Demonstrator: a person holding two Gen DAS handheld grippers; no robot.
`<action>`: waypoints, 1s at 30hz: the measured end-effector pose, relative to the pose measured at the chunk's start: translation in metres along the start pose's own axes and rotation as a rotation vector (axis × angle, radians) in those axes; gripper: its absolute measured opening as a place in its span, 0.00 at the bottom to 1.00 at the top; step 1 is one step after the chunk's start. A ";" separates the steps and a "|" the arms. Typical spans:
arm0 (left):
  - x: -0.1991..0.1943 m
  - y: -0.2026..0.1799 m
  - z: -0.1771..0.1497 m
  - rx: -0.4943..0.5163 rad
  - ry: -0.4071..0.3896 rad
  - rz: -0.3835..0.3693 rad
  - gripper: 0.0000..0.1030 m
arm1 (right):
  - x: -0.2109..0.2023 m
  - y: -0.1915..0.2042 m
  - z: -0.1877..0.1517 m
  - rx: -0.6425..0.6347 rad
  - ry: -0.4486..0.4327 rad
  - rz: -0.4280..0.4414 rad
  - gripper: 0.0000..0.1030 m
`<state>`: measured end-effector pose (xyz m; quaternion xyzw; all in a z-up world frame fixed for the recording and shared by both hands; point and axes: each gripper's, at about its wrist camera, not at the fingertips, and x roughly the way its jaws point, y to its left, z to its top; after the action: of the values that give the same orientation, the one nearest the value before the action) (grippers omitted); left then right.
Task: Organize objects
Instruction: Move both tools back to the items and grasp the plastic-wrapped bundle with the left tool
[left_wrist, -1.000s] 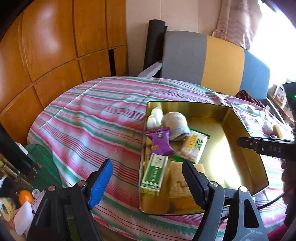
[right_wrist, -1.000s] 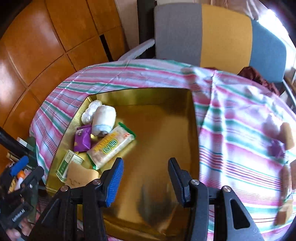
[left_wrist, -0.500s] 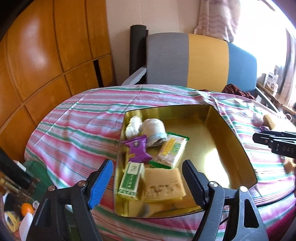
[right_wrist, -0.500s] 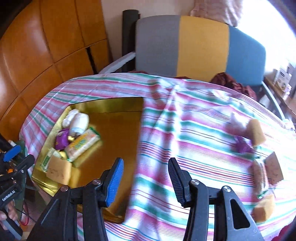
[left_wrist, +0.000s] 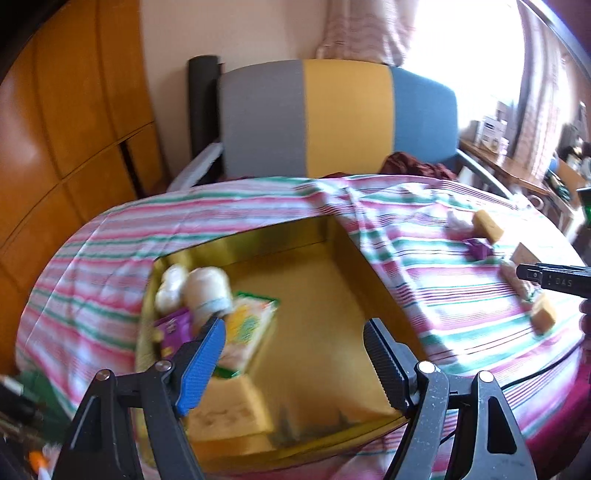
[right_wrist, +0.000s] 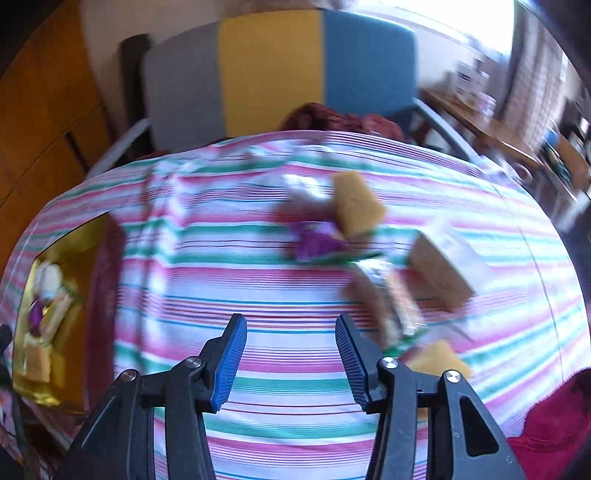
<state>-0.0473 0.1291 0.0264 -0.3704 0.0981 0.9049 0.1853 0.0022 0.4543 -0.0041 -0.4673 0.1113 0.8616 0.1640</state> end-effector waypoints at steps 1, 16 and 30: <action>0.001 -0.009 0.006 0.018 -0.005 -0.011 0.75 | 0.000 -0.009 0.000 0.015 0.001 -0.012 0.49; 0.071 -0.138 0.082 0.090 0.118 -0.239 0.75 | 0.010 -0.089 -0.004 0.184 -0.007 0.002 0.49; 0.184 -0.232 0.135 0.078 0.232 -0.265 0.73 | 0.021 -0.093 -0.005 0.207 0.006 0.118 0.49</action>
<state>-0.1588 0.4314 -0.0178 -0.4744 0.1044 0.8193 0.3045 0.0312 0.5422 -0.0276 -0.4433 0.2274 0.8521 0.1600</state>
